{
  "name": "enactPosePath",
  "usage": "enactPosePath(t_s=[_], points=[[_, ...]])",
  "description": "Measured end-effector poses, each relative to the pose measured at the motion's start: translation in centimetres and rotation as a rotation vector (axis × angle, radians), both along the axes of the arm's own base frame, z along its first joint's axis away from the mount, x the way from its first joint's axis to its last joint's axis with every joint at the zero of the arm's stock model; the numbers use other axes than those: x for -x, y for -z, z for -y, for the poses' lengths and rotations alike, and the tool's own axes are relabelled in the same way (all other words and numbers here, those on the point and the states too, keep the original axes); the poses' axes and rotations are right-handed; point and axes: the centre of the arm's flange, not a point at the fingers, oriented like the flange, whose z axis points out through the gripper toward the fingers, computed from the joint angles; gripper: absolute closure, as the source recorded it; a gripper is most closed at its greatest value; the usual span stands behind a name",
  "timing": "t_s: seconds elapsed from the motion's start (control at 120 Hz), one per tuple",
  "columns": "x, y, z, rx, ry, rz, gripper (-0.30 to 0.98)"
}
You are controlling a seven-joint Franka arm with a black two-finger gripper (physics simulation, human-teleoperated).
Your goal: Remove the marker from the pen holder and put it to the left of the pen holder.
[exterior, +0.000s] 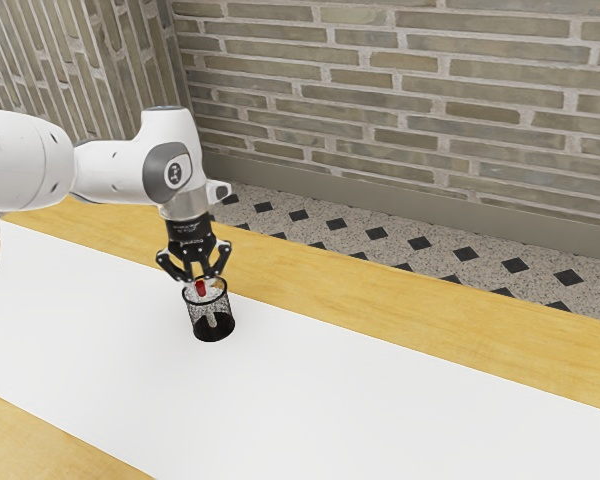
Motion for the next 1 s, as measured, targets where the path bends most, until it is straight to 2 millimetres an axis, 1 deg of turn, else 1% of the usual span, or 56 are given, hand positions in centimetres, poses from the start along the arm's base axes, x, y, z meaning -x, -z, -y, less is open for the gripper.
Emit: enactPosePath(t_s=[0.192, 0.292, 0.467, 0.575, 0.667, 0.717, 0.817, 0.883, 1.0], points=[[0.0, 0.0, -0.1, -0.007, -0.008, -0.004, 0.73], [0.1, -0.7, -0.1, -0.009, -0.013, 0.004, 0.74], [0.7, -4.5, -0.3, -0.034, -0.005, 0.039, 0.76], [1.5, -8.1, -0.3, -0.042, 0.0, 0.07, 0.77], [2.3, -10.5, 0.1, -0.039, 0.004, 0.09, 0.78], [3.0, -11.8, 0.2, -0.033, 0.006, 0.098, 0.78], [5.7, -14.5, -0.1, -0.024, 0.005, 0.116, 0.78], [6.8, -15.3, -0.8, -0.041, 0.001, 0.103, 0.78], [8.0, -15.0, -2.9, -0.106, -0.029, 0.033, 0.78]])
